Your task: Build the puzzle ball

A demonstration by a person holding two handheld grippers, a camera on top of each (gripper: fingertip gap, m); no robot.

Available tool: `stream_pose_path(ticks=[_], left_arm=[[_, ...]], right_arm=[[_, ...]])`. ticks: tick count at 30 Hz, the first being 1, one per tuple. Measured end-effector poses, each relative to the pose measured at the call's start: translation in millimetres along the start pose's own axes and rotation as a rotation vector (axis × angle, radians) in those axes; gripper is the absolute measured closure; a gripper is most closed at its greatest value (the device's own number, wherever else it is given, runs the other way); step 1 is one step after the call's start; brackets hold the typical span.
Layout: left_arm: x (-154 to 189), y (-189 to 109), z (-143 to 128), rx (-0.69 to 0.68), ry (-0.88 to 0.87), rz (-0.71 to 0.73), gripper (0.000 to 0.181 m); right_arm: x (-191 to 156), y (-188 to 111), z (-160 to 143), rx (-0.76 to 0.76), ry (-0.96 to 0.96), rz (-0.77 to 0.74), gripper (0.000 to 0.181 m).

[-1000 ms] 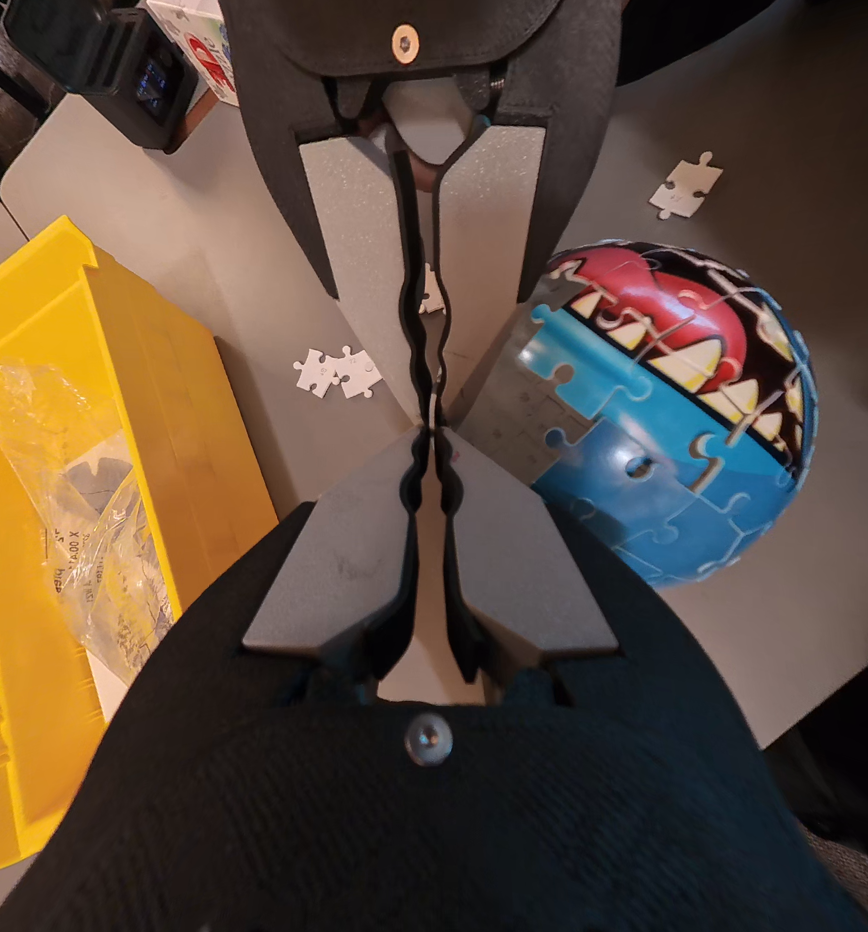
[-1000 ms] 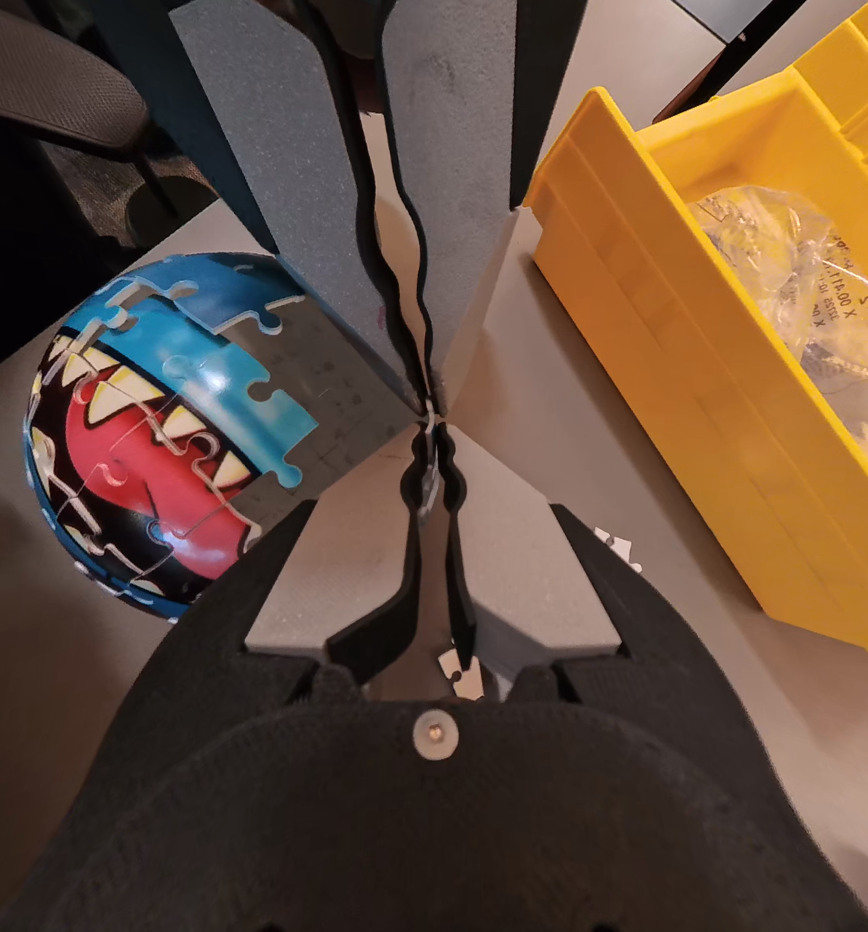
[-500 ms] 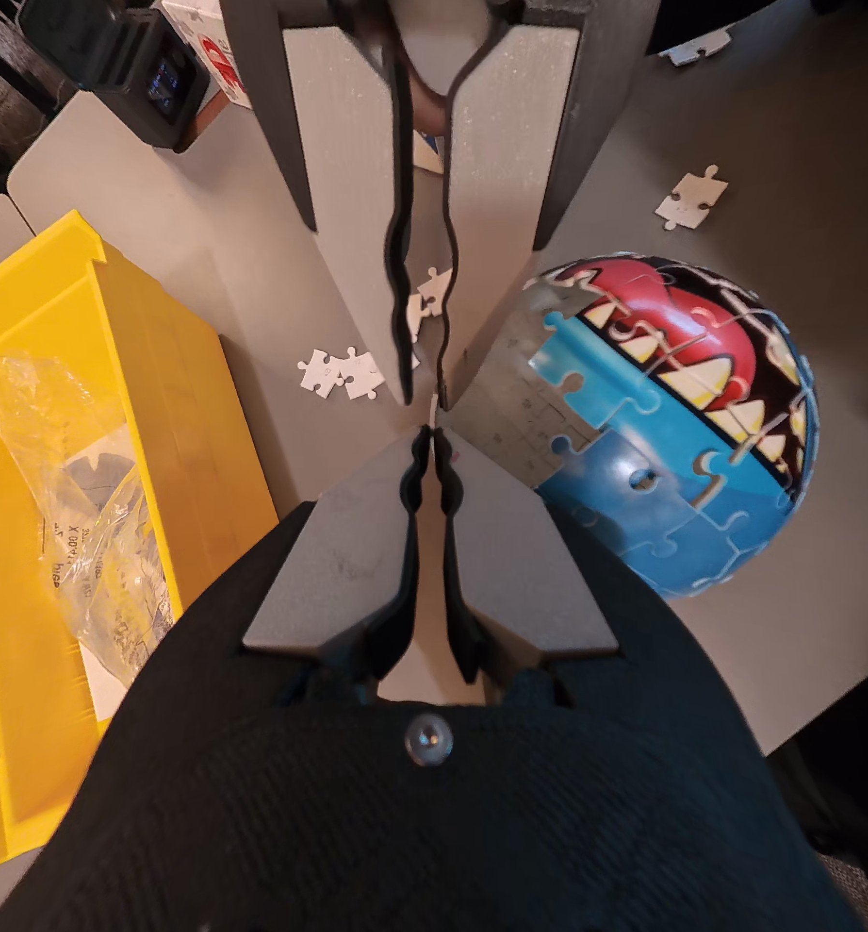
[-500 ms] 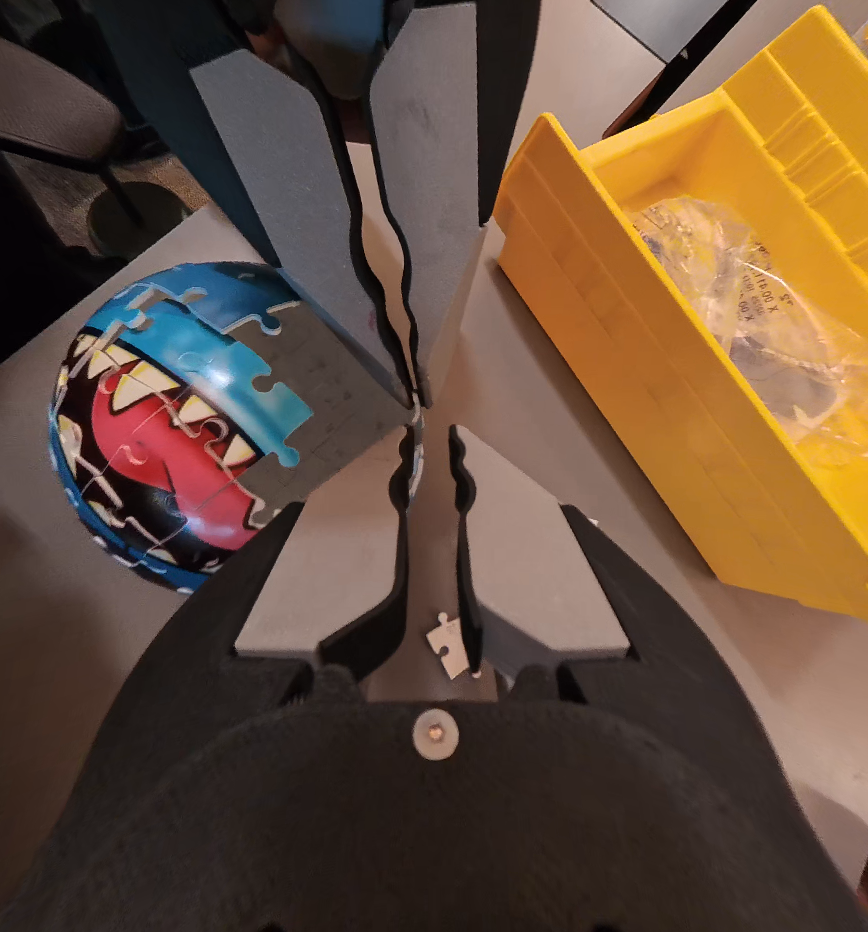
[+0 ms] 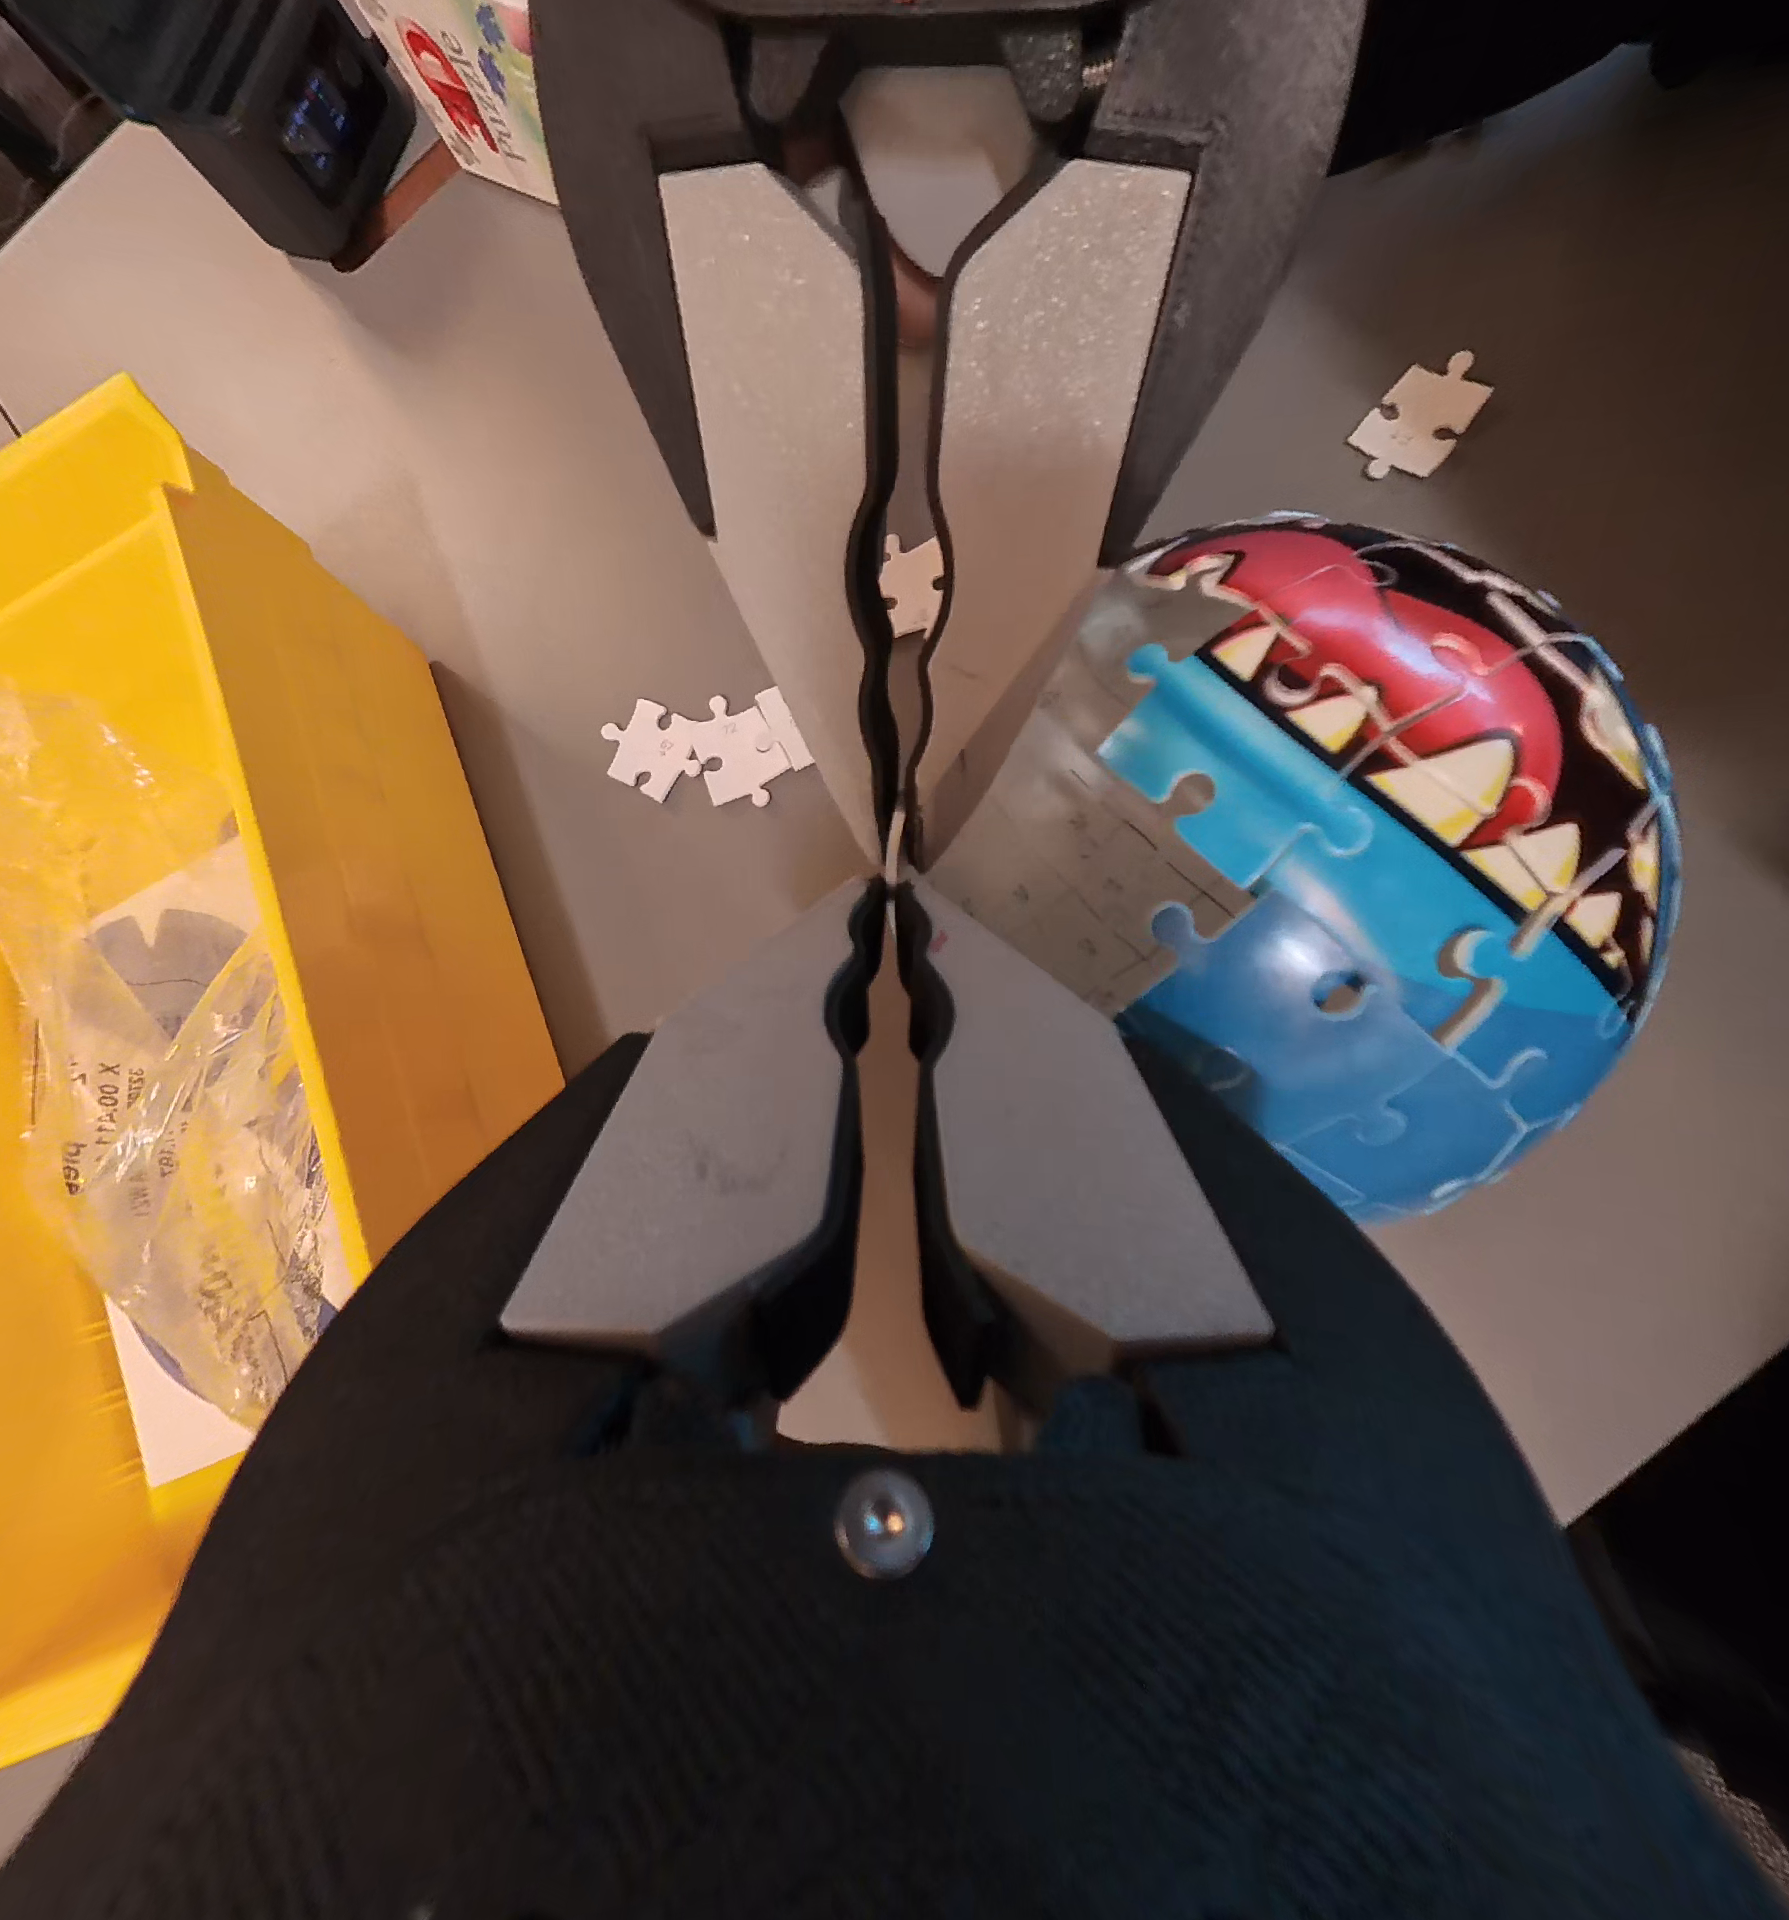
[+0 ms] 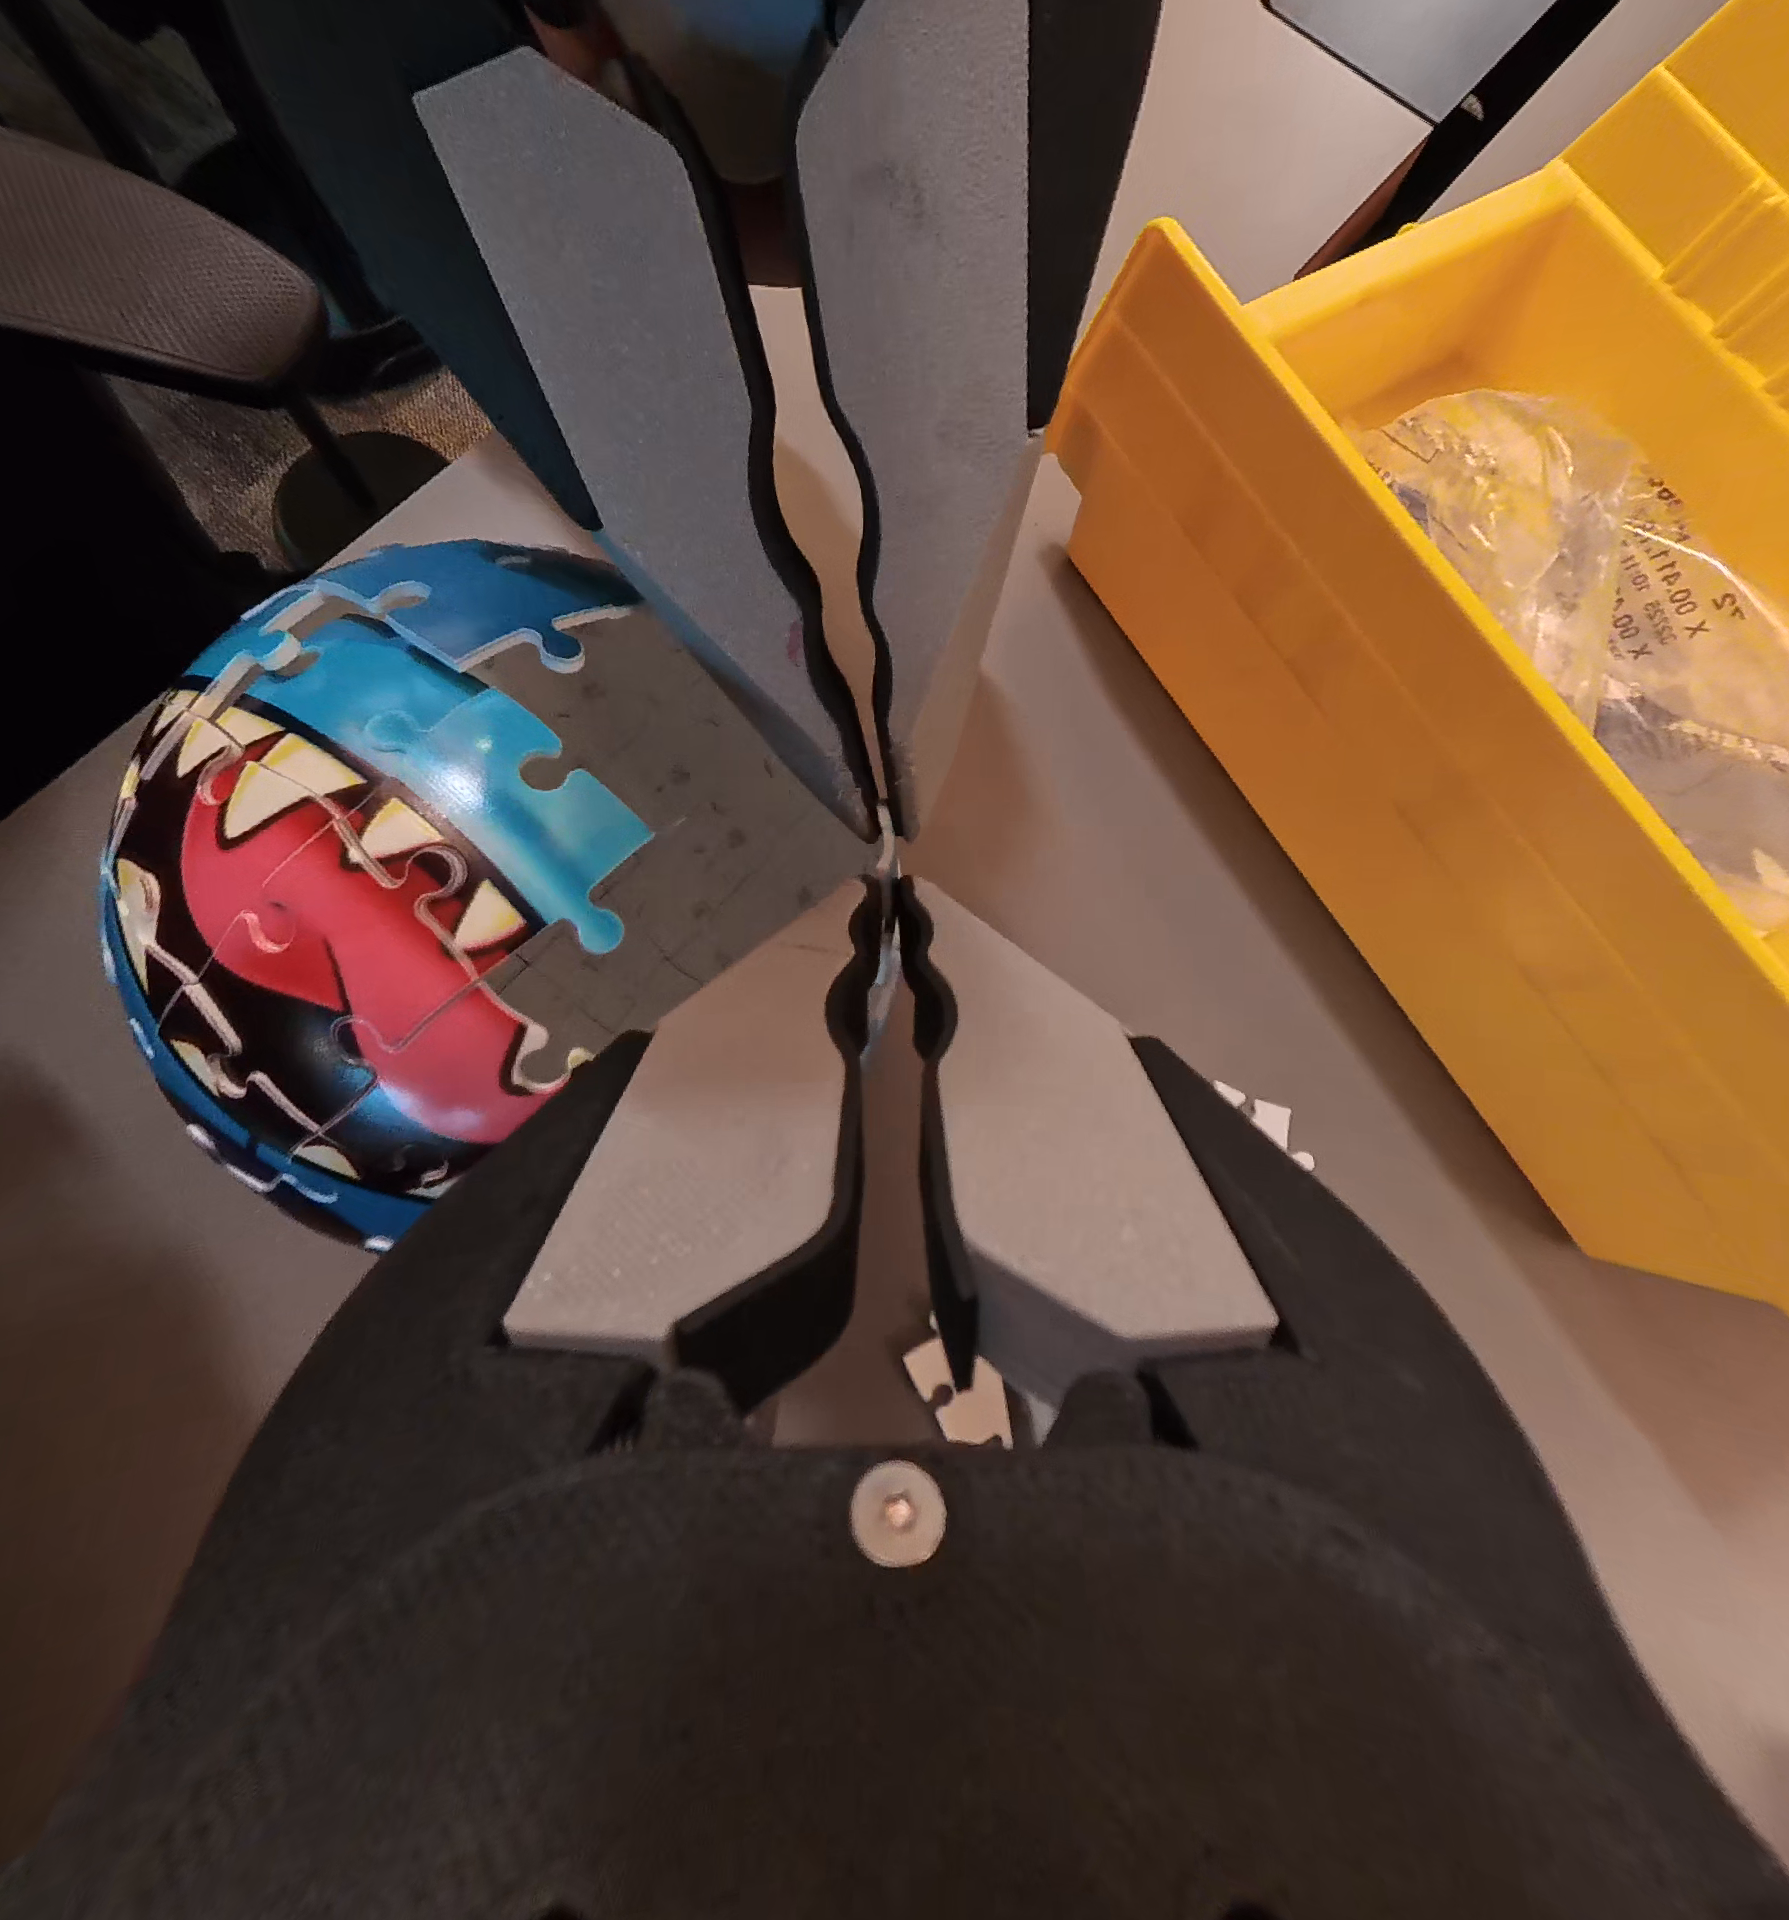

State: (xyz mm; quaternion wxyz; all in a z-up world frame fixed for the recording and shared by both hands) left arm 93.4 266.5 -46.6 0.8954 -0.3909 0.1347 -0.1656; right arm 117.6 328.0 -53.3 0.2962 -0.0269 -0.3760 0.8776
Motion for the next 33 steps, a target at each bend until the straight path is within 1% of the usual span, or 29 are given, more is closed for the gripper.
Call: stream_pose_path(ticks=[5, 7, 11, 16, 20, 33], left_arm=[[-0.7, 0.3, 0.1, 0.001, -0.007, -0.006, 0.181], [-1.5, 0.5, -0.7, -0.003, -0.011, -0.002, 0.181], [-1.6, 0.8, -1.6, -0.001, -0.017, 0.003, 0.181], [-1.7, 1.3, -1.2, 0.003, -0.015, 0.002, 0.181], [-2.6, 1.1, -2.5, 0.001, -0.019, 0.006, 0.181], [-3.0, -0.1, -3.8, 0.008, -0.031, 0.004, 0.181]], right_arm=[[0.8, 4.0, 2.6, 0.036, 0.025, 0.033, 0.176], [2.5, 5.8, 2.1, 0.047, 0.03, 0.035, 0.179], [3.6, 7.5, 1.1, 0.056, 0.053, 0.06, 0.18], [4.3, 7.0, -0.4, 0.026, 0.024, 0.036, 0.176], [4.3, 9.5, 0.0, 0.035, 0.038, 0.047, 0.181], [3.6, 10.4, 0.5, 0.039, 0.043, 0.048, 0.181]])
Point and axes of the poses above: each gripper's, where its closed fingertips meet, y out along the fingers, z out of its top, x = y × z across the jaws, the point moved 5 cm from there along -y, back along the fingers, and after that the axes turned 7 degrees about -z, right-handed, at the moved point
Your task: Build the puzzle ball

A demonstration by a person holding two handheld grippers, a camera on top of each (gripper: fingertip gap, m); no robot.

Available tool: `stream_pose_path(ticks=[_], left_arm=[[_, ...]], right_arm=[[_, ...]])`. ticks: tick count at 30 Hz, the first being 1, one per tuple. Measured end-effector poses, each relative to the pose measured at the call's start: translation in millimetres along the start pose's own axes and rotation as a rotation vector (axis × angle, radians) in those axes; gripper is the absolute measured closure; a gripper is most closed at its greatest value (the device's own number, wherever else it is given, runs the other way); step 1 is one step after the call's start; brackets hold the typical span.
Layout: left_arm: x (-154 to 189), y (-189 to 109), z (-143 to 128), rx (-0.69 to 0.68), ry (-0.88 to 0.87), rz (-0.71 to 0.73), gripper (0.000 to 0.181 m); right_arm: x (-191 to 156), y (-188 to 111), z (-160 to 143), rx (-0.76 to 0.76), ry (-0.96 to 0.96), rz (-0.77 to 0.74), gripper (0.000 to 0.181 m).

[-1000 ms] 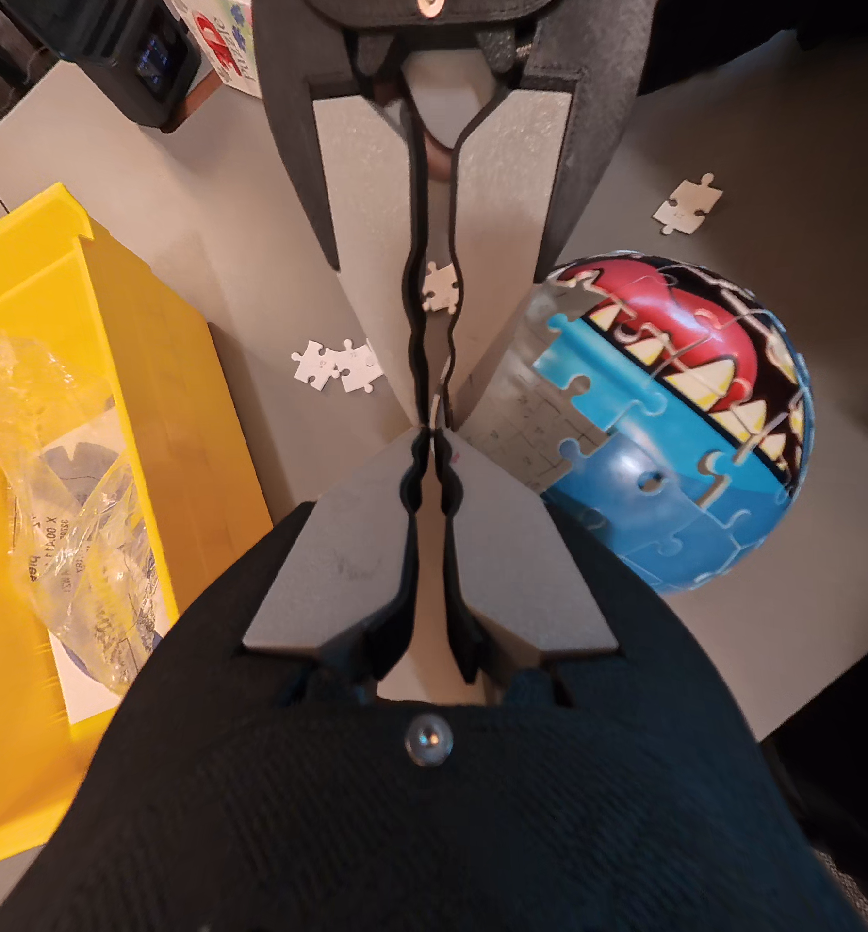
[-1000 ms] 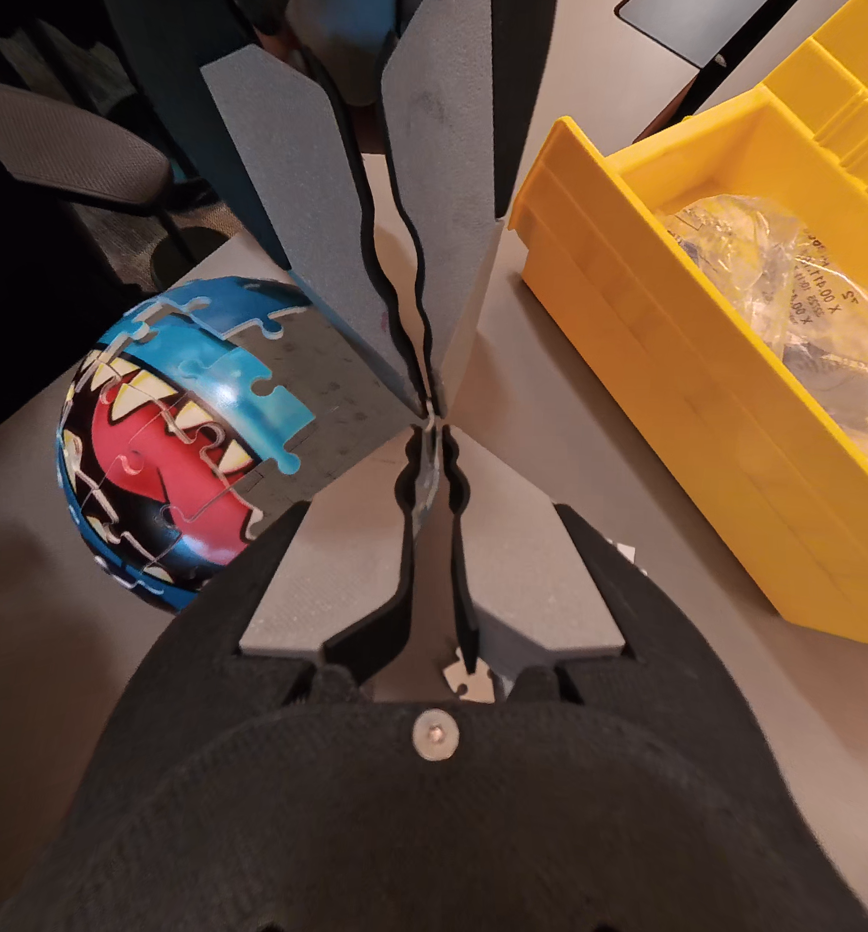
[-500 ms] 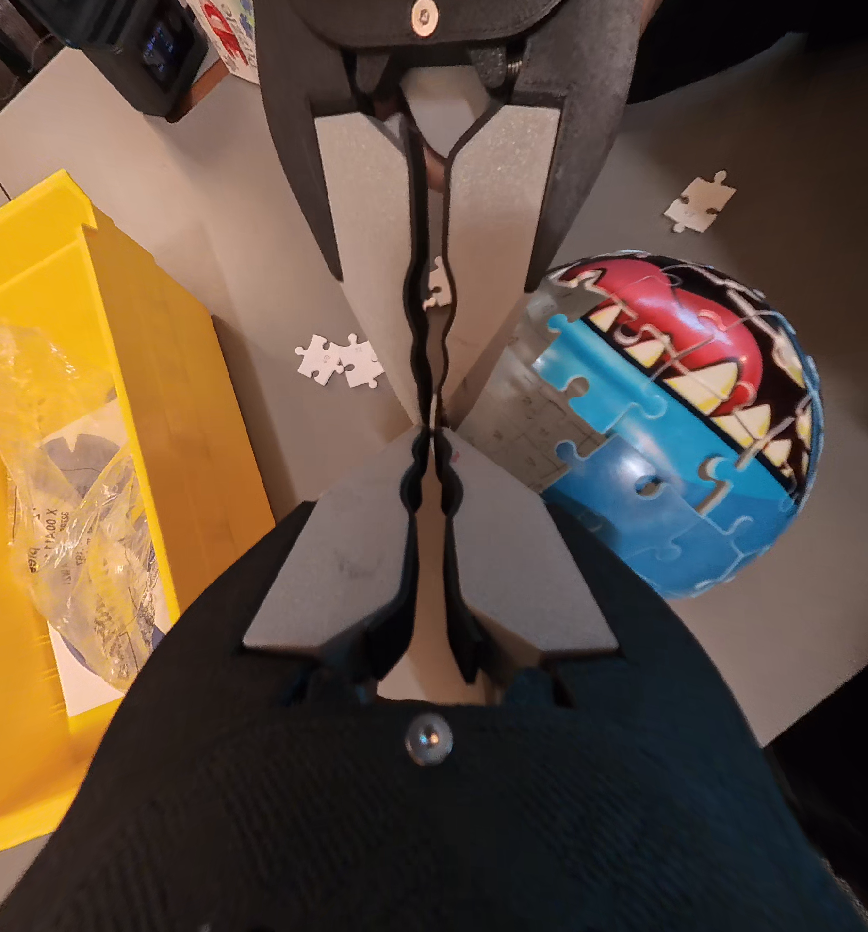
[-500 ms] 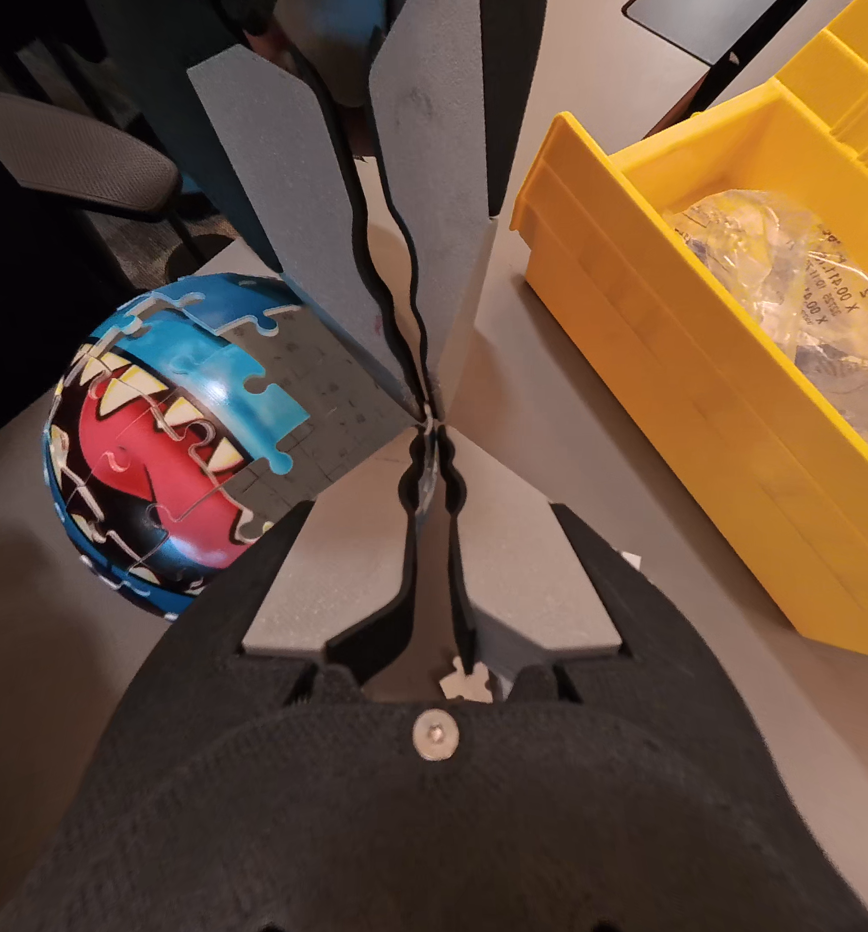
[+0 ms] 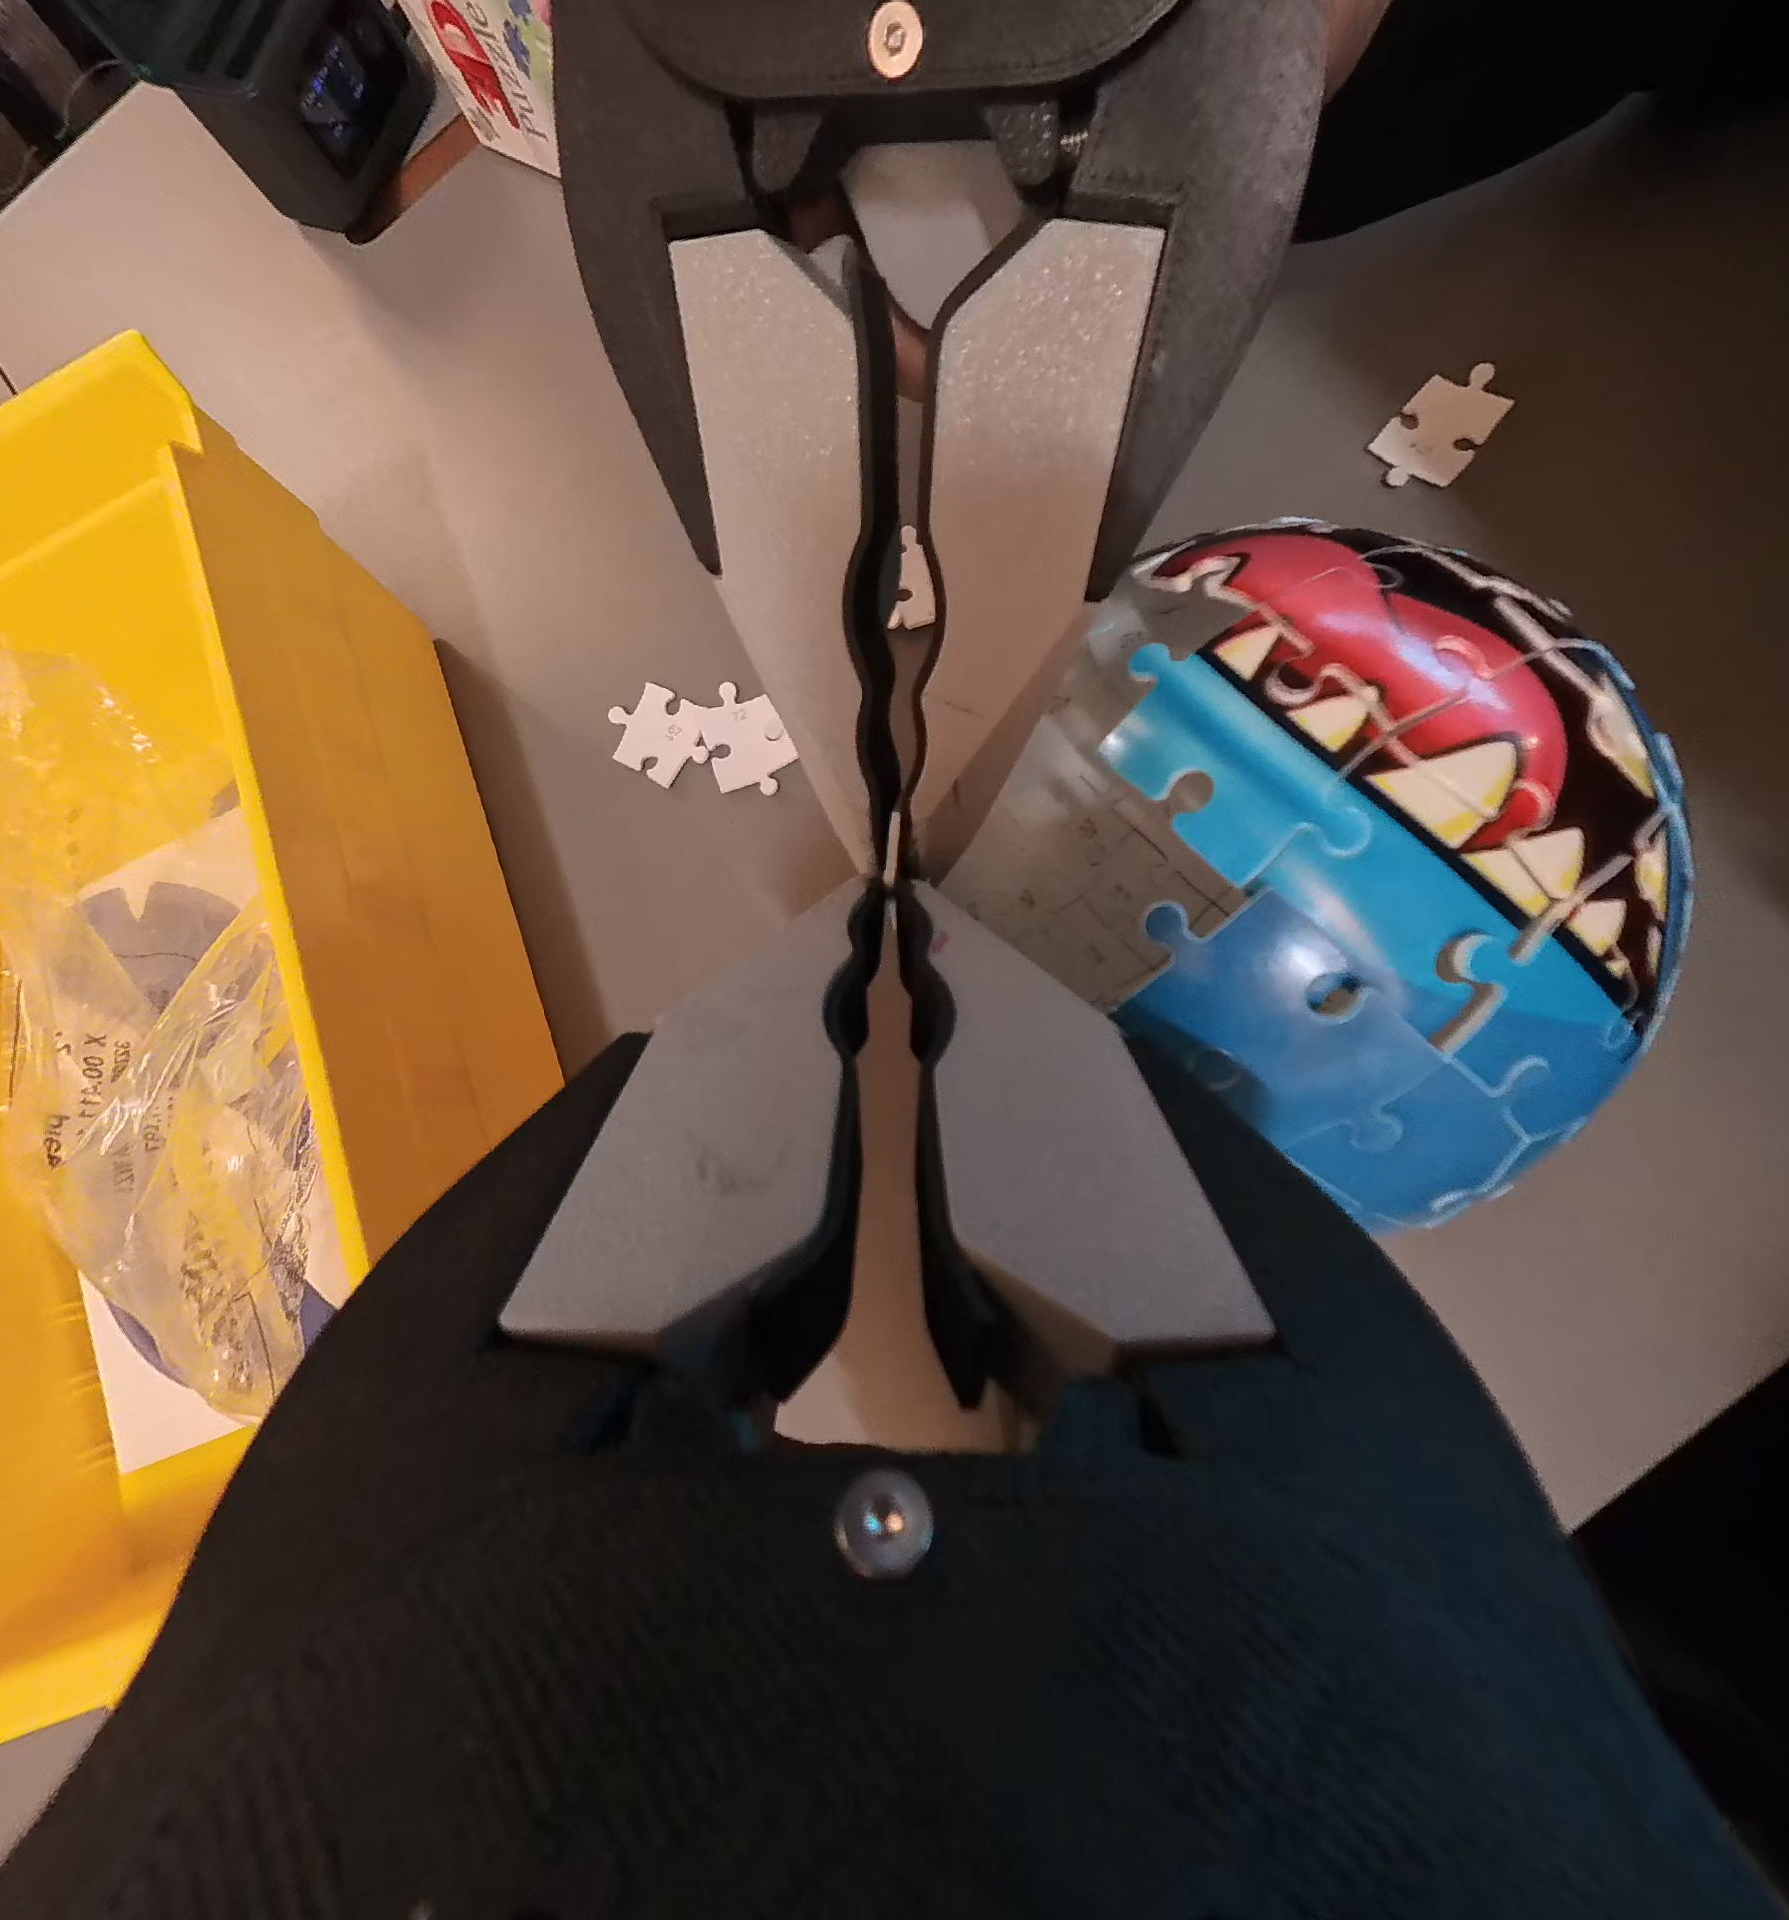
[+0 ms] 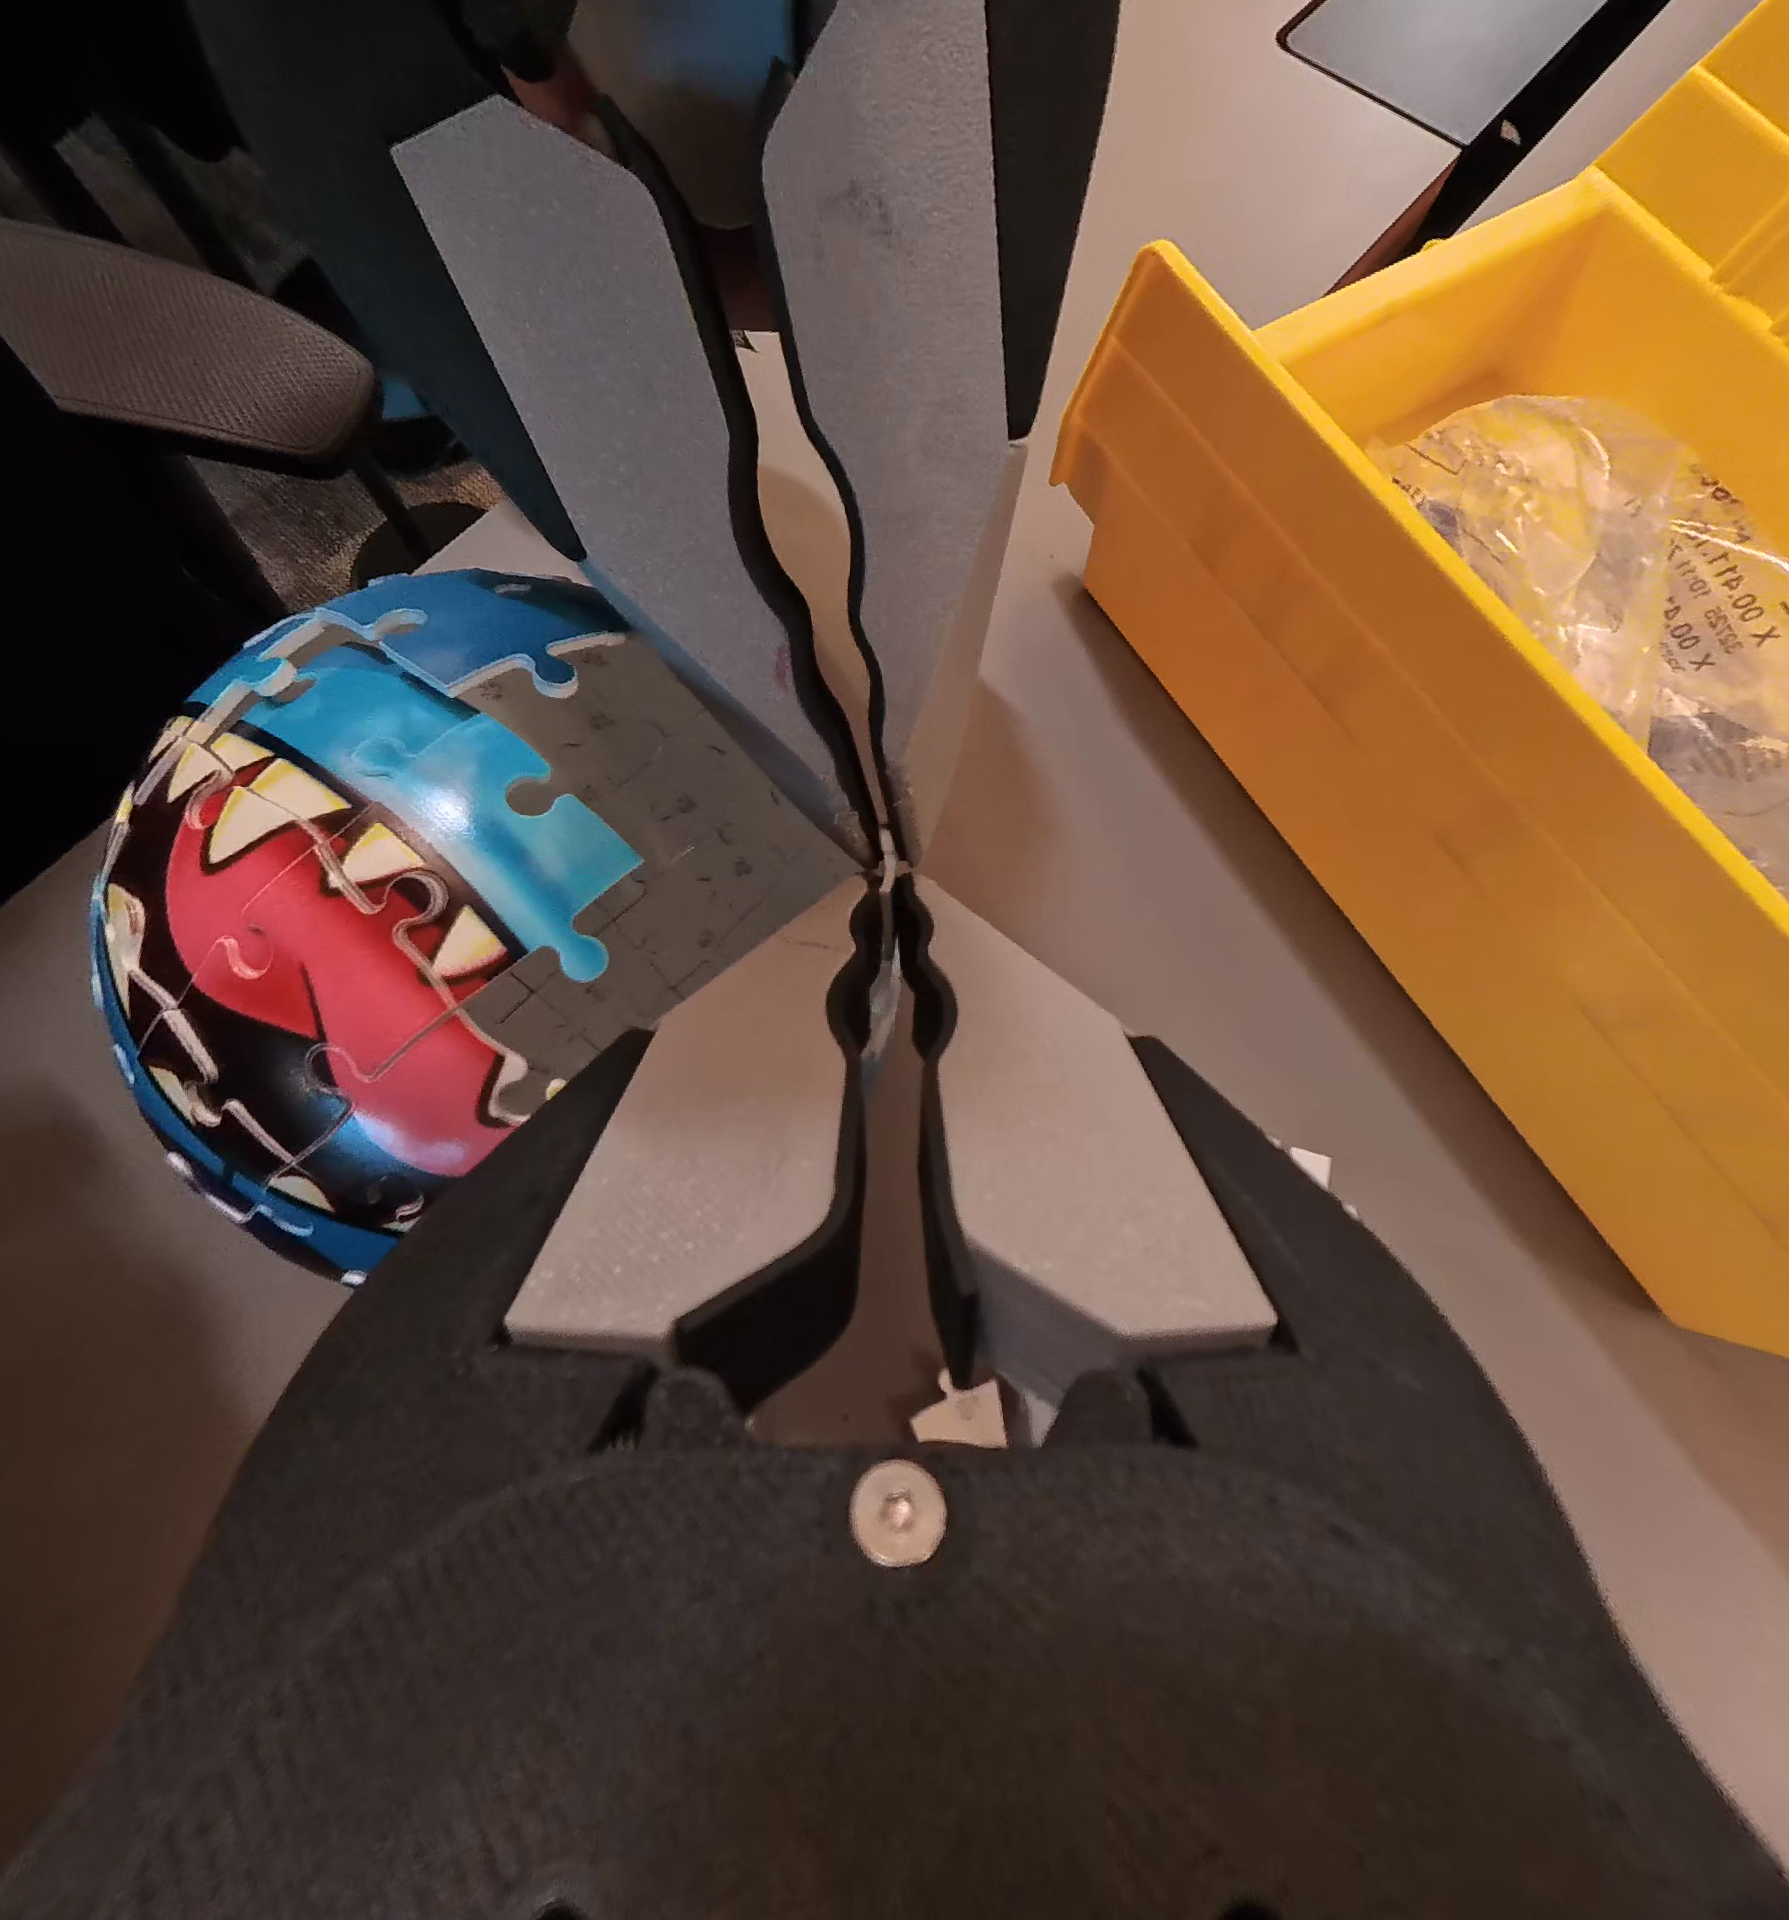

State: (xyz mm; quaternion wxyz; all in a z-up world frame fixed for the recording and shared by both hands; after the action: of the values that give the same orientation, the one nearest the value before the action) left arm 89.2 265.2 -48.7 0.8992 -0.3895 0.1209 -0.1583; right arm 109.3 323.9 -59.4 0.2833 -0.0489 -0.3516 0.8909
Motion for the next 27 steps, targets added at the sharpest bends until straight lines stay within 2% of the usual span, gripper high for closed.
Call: stream_pose_path(ticks=[2, 5, 10, 14, 19, 27], left_arm=[[0.1, -1.4, -0.5, -0.008, 0.003, 0.002, 0.181], [-2.6, -8.1, -0.2, -0.021, 0.017, 0.044, 0.17], [-10.8, -25.4, 1.6, 0.014, -0.001, 0.058, 0.173], [-11.3, -31.8, 4.1, 0.067, -0.046, -0.005, 0.177], [-9.1, -22.5, -1.1, 0.038, -0.044, -0.029, 0.178], [-11.4, -16.1, -4.4, 0.117, -0.175, -0.224, 0.175]], right_arm=[[-0.5, 0.0, 0.7, -0.002, 0.002, -0.002, 0.181], [-1.2, -0.3, 1.1, -0.006, -0.004, -0.006, 0.181], [-1.8, -0.8, 1.6, -0.008, -0.008, -0.011, 0.181], [-2.5, -1.3, 1.9, -0.004, -0.016, -0.012, 0.181], [-2.3, -2.7, 1.5, 0.009, -0.013, -0.003, 0.181], [-4.2, -4.1, 1.8, 0.016, -0.039, -0.014, 0.181]])
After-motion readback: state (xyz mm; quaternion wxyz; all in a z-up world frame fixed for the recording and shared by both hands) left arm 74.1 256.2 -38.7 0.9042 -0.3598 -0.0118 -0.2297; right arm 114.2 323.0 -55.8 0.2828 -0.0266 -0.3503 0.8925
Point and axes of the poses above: each gripper's, where its closed fingertips meet, y out along the fingers, z out of its top, x = y × z across the jaws, the point moved 5 cm from there along -y, back along the fingers, and after that the axes turned 7 degrees about -z, right-handed, at the moved point
